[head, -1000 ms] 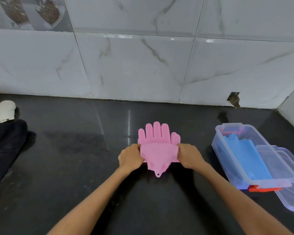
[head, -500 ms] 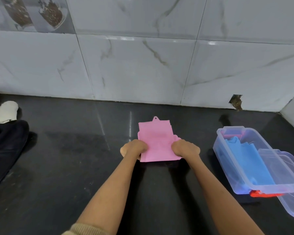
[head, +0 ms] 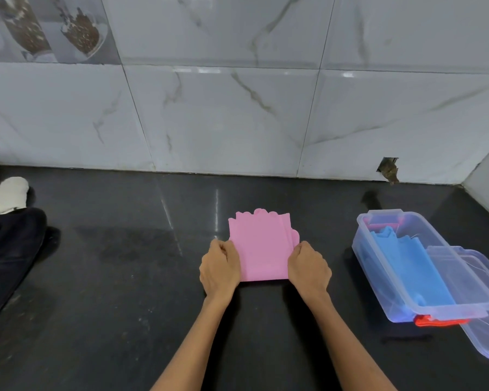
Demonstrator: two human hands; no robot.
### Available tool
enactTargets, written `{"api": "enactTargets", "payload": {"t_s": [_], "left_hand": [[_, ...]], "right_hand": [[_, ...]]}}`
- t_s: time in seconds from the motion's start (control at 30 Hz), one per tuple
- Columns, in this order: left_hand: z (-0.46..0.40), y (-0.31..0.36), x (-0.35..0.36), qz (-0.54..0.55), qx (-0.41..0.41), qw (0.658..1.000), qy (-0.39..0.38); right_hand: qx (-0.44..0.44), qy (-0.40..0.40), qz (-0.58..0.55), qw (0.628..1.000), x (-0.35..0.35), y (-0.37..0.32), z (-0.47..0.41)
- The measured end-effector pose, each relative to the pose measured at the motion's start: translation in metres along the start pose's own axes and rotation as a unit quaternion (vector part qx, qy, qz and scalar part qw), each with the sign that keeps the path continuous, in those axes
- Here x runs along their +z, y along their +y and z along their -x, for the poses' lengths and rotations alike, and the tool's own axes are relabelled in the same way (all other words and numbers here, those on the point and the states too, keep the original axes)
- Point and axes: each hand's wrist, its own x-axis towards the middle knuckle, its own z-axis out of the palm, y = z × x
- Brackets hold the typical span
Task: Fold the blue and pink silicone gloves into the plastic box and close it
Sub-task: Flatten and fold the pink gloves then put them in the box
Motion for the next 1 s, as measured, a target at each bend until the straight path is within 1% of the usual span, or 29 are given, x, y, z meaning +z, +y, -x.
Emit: {"api": "enactTargets", "payload": {"t_s": [0.07, 0.17, 0.3, 0.43, 0.53, 0.67, 0.8, 0.9, 1.0], "left_hand": [[0.005, -0.005, 0.002, -0.026, 0.067, 0.997, -0.025], [0.003, -0.008, 0.008, -0.115, 0.113, 0.986, -0.046], [-0.008, -0.004, 0.009, -0.193, 0.131, 0.972, -0.03], [-0.018, -0.001, 0.012, -0.283, 0.183, 0.941, -0.023], [-0.026, 0.001, 0.016, -0.318, 0.197, 0.927, -0.032], [-0.03, 0.004, 0.02, -0.337, 0.167, 0.927, -0.009], [-0.027, 0.009, 0.021, -0.346, 0.119, 0.931, -0.004], [-0.024, 0.011, 0.025, -0.287, 0.11, 0.952, -0.002], [-0.023, 0.01, 0.026, -0.213, 0.13, 0.968, -0.014]], "right_hand": [[-0.005, 0.004, -0.03, 1.0, 0.0, 0.001, 0.002], [-0.027, 0.006, -0.053, 0.998, 0.0, -0.001, 0.007], [-0.082, 0.021, 0.011, 0.996, 0.002, -0.001, 0.011], [-0.097, 0.044, 0.093, 0.99, 0.004, -0.003, 0.006], [-0.101, 0.053, 0.139, 0.984, 0.004, -0.006, 0.0], [-0.097, 0.059, 0.161, 0.98, 0.008, -0.012, -0.005], [-0.079, 0.049, 0.148, 0.985, 0.01, -0.012, -0.009], [-0.069, 0.055, 0.137, 0.987, 0.011, -0.011, -0.009], [-0.067, 0.059, 0.133, 0.987, 0.01, -0.012, -0.01]]}}
